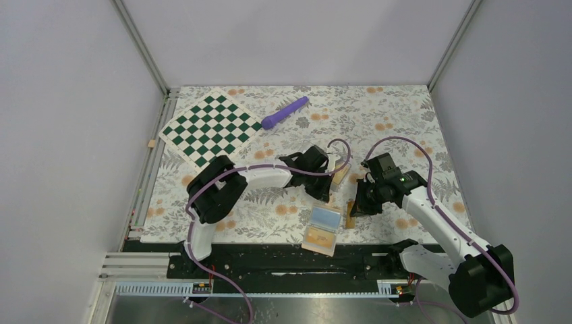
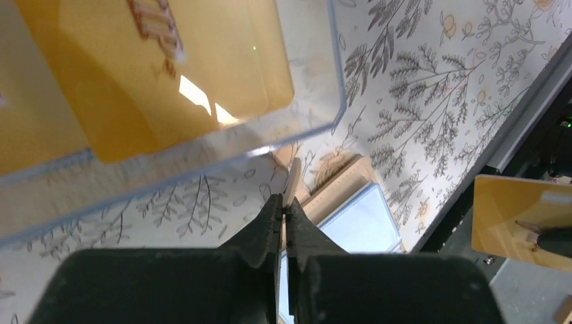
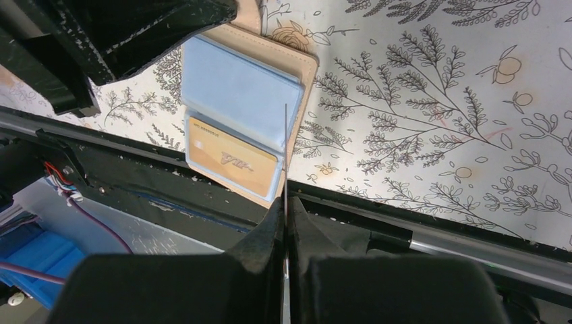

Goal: Put the credit cards into the card holder
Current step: Adjust the card holder at the center of the board.

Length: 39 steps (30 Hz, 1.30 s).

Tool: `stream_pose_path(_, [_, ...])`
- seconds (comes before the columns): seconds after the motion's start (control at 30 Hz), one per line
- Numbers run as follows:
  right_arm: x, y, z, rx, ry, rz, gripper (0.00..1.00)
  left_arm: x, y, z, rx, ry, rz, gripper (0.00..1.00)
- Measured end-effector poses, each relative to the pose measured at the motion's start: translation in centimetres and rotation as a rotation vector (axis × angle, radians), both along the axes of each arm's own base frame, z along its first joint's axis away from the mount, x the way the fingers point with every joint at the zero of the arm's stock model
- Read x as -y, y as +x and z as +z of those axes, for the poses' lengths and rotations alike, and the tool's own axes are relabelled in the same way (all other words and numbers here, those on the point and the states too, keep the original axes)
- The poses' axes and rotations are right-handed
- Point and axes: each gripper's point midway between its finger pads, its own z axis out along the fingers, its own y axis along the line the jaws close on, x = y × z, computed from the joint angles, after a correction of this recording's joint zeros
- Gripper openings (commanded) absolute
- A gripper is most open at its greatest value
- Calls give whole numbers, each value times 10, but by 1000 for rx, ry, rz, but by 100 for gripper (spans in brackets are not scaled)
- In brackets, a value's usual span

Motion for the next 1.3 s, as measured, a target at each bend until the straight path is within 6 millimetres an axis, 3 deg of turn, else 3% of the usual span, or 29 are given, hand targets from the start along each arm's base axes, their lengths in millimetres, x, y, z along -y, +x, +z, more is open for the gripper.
stream_pose_path(0.13, [-2, -1, 1, -4, 12, 5, 0, -12, -5, 6, -25, -18, 71, 0])
stream_pose_path(0.27, [-4, 0, 4, 0, 25, 9, 0, -33, -2, 25, -61, -88, 211, 0])
stream_pose_path(0.57, [-14, 5, 14, 22, 83, 26, 0, -113, 12, 38, -143, -195, 682, 0])
stream_pose_path(0.67, [-17, 5, 15, 24, 96, 31, 0, -125, 7, 44, -157, -223, 779, 0])
stream_pose_path(0.87, [-23, 9, 19, 39, 133, 32, 0, -136, -21, 45, -172, -224, 936, 0])
stream_pose_path(1.03, [-29, 12, 19, 48, 170, 29, 0, -129, -49, 45, -189, -207, 1002, 0])
stream_pose_path(1.2, [-35, 12, 17, 42, 209, 24, 0, -126, -65, 31, -259, -190, 1081, 0])
stream_pose_path(1.3, [-37, 11, 13, 37, 221, 20, 0, -127, -71, 12, -304, -176, 1126, 0])
